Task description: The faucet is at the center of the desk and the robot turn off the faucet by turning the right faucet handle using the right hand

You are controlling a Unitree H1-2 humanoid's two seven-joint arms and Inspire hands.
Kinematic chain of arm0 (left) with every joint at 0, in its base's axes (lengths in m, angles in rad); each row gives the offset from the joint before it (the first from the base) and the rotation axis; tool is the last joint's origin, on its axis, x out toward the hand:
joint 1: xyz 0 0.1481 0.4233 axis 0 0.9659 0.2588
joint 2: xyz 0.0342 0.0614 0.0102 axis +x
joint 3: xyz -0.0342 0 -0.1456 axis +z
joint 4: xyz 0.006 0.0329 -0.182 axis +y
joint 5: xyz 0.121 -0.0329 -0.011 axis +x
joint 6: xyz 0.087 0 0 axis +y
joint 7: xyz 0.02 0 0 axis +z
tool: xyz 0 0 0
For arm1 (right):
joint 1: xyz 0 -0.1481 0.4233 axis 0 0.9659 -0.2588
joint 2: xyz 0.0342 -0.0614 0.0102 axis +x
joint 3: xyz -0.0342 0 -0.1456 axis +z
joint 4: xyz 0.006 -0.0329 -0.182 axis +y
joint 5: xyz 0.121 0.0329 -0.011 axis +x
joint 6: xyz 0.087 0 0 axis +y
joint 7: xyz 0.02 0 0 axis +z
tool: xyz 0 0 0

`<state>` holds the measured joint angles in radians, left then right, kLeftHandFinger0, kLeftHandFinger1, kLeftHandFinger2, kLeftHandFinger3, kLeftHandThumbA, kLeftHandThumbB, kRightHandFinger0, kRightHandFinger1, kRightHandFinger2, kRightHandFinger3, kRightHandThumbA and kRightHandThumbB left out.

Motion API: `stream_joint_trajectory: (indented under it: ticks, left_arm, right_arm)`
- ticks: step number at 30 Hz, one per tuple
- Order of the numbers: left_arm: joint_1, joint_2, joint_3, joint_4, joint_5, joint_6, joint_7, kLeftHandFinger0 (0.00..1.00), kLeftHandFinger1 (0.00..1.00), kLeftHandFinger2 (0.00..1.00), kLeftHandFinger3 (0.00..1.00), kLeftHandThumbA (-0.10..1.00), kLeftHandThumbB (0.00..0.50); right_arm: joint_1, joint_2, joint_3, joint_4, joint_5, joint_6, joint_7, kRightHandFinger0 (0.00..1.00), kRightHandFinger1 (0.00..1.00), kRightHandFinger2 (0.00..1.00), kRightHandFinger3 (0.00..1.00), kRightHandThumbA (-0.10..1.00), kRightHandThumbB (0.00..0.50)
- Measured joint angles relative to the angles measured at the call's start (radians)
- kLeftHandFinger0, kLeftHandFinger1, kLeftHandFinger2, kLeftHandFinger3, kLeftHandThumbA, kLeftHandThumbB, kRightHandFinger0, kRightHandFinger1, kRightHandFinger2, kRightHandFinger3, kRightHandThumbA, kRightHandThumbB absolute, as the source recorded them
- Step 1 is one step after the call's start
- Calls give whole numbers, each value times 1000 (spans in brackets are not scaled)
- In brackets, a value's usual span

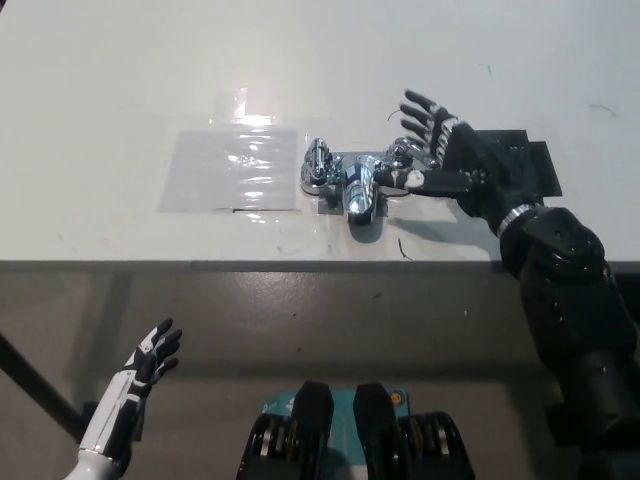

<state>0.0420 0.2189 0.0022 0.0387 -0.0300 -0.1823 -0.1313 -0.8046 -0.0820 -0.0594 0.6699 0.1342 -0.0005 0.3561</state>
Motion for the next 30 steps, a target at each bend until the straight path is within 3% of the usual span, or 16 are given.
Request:
stream_joint_trajectory:
  ticks: [3, 15, 20, 23, 30]
  left_arm:
    - [0, 0, 0, 0, 0, 0, 0, 1000, 1000, 1000, 1000, 1000, 395]
    - [0, 1, 1, 0, -1, 0, 0, 1000, 1000, 1000, 1000, 1000, 397]
    - [-2, 2, 1, 0, -4, 0, -1, 1000, 1000, 1000, 1000, 1000, 415]
    - [-3, 4, 1, 0, -4, 0, -1, 1000, 1000, 1000, 1000, 1000, 411]
    - [-5, 5, 1, 0, -4, 0, -1, 1000, 1000, 1000, 1000, 1000, 403]
  right_arm:
    - [13, 25, 44, -122, -23, 18, -18, 1000, 1000, 1000, 1000, 1000, 432]
    - [70, 148, 173, -307, -251, 95, -231, 1000, 1000, 1000, 1000, 1000, 417]
    - [82, 153, 176, -283, -298, 94, -293, 1000, 1000, 1000, 1000, 1000, 428]
    - [82, 147, 175, -271, -311, 88, -316, 1000, 1000, 1000, 1000, 1000, 392]
    - [78, 102, 148, -279, -324, 50, -354, 1000, 1000, 1000, 1000, 1000, 387]
